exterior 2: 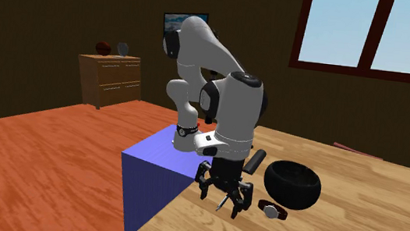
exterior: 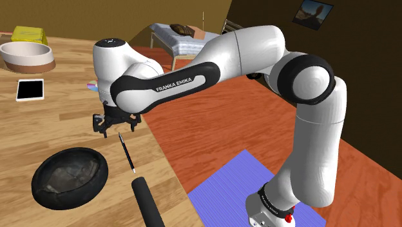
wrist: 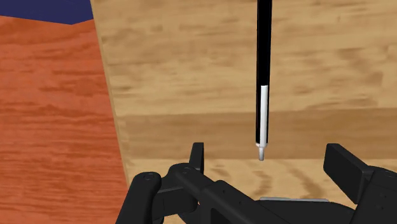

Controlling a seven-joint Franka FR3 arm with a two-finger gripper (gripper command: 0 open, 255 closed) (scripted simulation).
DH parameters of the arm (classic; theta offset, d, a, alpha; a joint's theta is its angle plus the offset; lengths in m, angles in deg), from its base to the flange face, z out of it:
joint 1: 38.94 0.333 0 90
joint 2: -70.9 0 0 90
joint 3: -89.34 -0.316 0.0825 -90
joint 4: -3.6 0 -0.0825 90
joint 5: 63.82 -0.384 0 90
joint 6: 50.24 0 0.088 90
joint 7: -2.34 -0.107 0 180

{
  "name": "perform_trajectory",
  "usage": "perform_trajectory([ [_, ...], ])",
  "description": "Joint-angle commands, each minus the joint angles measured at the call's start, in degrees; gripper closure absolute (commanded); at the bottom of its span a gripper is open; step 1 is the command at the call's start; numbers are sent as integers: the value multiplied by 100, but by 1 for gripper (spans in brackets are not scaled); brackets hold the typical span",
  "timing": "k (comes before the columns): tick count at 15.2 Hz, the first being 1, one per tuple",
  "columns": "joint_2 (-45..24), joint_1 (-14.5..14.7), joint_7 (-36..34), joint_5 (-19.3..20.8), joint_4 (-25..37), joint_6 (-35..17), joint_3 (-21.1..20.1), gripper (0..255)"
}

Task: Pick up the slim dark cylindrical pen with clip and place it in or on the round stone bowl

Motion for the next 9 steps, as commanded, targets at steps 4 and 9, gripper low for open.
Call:
perform_trajectory([
  [4,-1,1,-1,1,-1,-2,0,255],
  [9,2,1,-4,1,-7,-6,0,255],
])
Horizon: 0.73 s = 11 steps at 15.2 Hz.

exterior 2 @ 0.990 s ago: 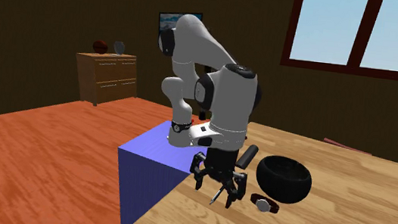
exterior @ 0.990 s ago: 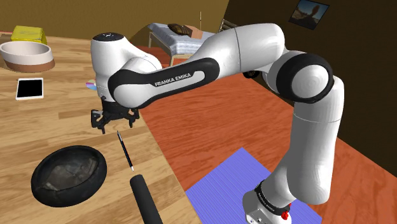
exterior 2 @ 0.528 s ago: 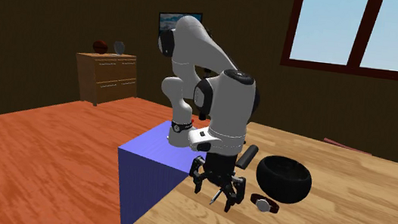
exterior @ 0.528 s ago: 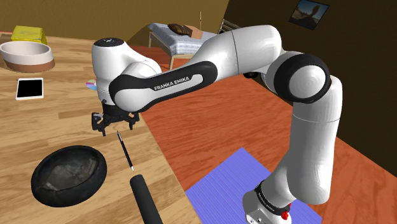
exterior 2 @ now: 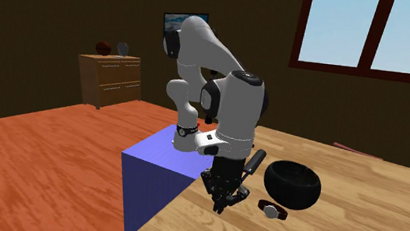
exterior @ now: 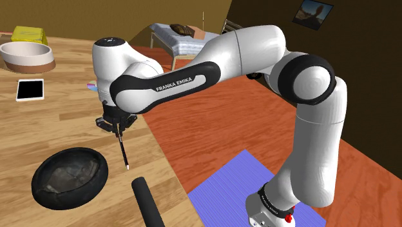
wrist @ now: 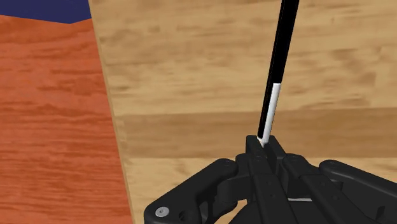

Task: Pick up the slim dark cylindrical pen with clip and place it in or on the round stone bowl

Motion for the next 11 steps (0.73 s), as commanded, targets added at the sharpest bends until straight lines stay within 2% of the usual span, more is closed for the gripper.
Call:
perform_trajectory([
  [1,-14,-5,0,4,-5,13,11,255],
  [4,-14,-8,2,4,-13,5,11,255],
  [11,209,-39,100,-124,211,431,-56,255],
])
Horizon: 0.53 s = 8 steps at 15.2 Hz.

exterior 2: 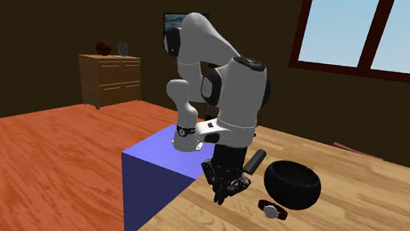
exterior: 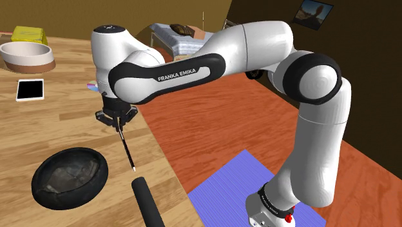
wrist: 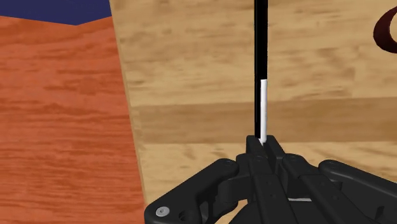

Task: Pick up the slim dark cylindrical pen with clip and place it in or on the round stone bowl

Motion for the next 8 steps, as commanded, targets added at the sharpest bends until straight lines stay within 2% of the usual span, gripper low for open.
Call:
perform_trajectory([
  [1,62,-13,35,-36,69,127,-16,255],
  [8,228,-21,120,-138,377,581,-65,255],
])
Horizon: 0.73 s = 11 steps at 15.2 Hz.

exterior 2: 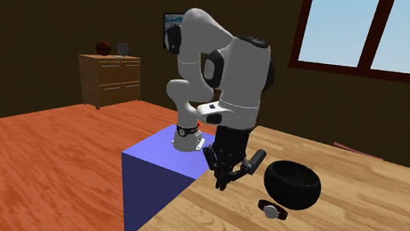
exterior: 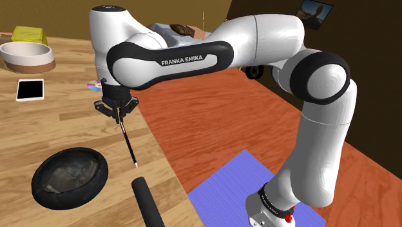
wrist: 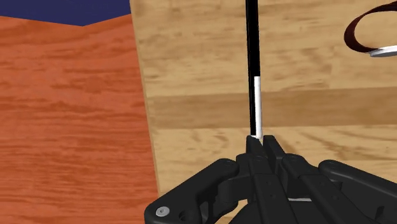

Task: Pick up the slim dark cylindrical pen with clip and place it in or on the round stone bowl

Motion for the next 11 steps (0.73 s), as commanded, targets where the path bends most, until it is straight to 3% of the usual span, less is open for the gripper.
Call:
perform_trajectory([
  [1,21,4,27,-20,130,149,-8,255],
  [11,143,36,122,-107,731,853,-52,255],
])
